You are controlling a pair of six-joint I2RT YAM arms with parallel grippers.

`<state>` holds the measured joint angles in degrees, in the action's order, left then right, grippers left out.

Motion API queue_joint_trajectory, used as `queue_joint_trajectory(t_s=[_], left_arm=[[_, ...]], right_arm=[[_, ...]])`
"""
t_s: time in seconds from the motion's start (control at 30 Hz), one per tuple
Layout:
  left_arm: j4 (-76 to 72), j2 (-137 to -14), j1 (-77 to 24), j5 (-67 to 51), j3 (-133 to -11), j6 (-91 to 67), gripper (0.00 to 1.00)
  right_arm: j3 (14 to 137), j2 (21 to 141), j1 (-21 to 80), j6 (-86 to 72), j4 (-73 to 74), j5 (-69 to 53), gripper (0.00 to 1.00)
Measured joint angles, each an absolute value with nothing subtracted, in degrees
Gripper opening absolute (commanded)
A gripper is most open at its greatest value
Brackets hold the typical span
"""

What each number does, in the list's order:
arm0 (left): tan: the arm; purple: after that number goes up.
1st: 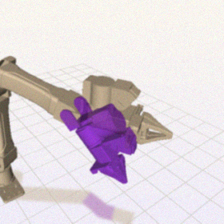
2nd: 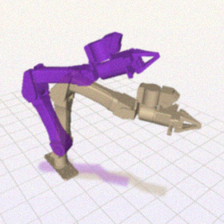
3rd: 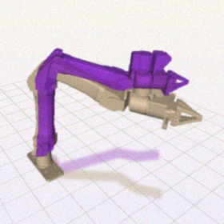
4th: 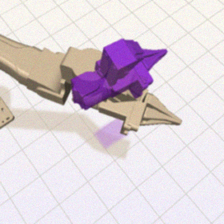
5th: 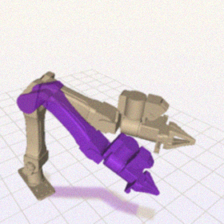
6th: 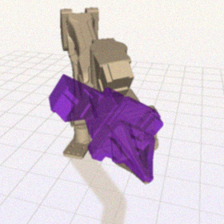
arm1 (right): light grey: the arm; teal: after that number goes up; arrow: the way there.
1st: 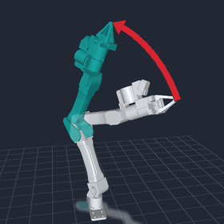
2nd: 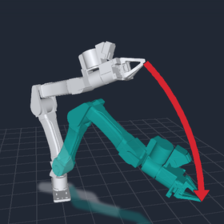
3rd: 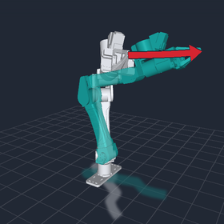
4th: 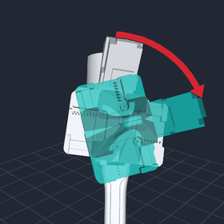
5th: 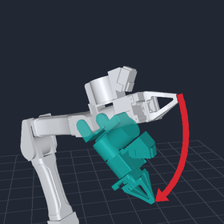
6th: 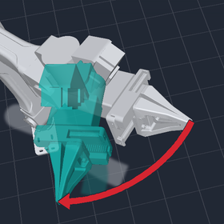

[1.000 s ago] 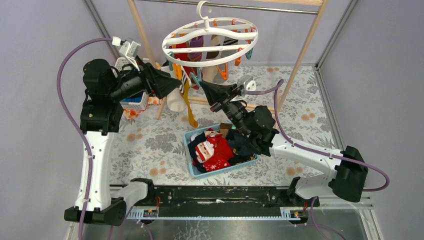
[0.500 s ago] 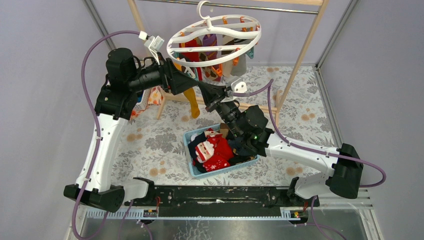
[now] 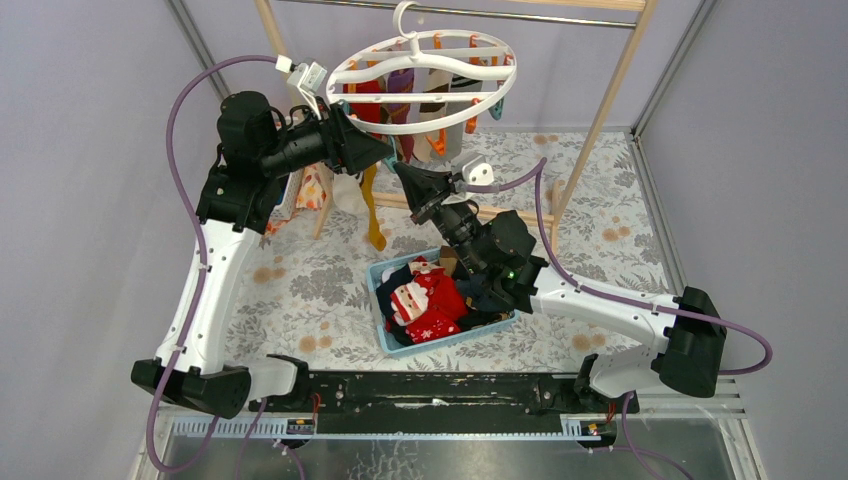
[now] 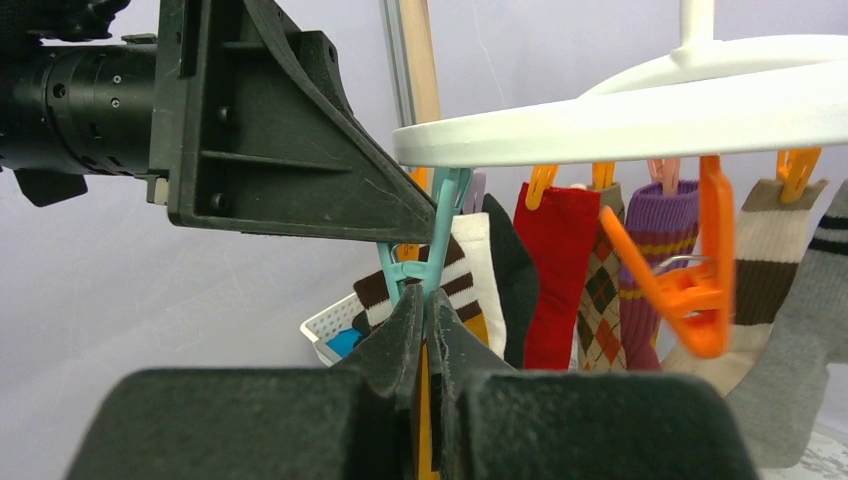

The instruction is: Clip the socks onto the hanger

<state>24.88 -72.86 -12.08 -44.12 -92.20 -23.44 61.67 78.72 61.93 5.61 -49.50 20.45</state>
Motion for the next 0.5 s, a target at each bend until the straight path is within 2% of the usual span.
queue_joint_trajectory(t_s=[0.07, 0.17, 0.27, 0.37, 0.5], left_arm=[[24.43, -73.01, -12.14, -44.14, -91.85, -23.7, 0.42], [23.7, -72.99, -12.23, -44.38, -91.35, -23.92, 0.38], [23.16, -73.01, -12.23, -44.45, -90.67, -23.86, 0.37], [23.11, -73.01, -12.23, -44.58, -90.52, -23.86, 0.37], [23.11, -73.01, -12.23, -45.04, -90.52, -23.86, 0.36]], right_arm=[[61.67, 78.72, 61.93, 4.4, -49.04, 20.45, 0.15], [61.65, 78.72, 61.93, 1.1, -48.49, 20.27, 0.42], [61.47, 78.54, 61.67, -3.44, -48.53, 18.74, 0.61], [59.88, 77.45, 59.61, -10.22, -48.58, 14.72, 0.69], [56.31, 75.79, 52.18, -21.98, -50.74, 6.76, 0.71]])
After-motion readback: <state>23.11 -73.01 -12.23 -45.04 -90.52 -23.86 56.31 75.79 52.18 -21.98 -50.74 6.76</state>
